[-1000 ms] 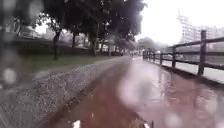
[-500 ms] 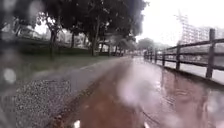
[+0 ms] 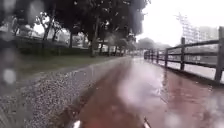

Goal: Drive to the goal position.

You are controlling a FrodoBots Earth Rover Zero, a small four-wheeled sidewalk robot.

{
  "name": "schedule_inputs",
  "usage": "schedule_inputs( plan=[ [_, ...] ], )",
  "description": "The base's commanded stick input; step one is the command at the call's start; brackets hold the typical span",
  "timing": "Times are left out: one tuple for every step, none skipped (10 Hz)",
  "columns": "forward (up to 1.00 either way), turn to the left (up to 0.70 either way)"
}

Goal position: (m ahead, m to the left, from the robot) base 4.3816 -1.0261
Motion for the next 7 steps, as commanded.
schedule_inputs(
  plan=[
    [0.03,-0.44],
    [0.57,-0.3],
    [0.7,-0.27],
    [0.7,-0.27],
    [0.7,-0.27],
    [0.7,-0.27],
    [0.7,-0.27]
  ],
)
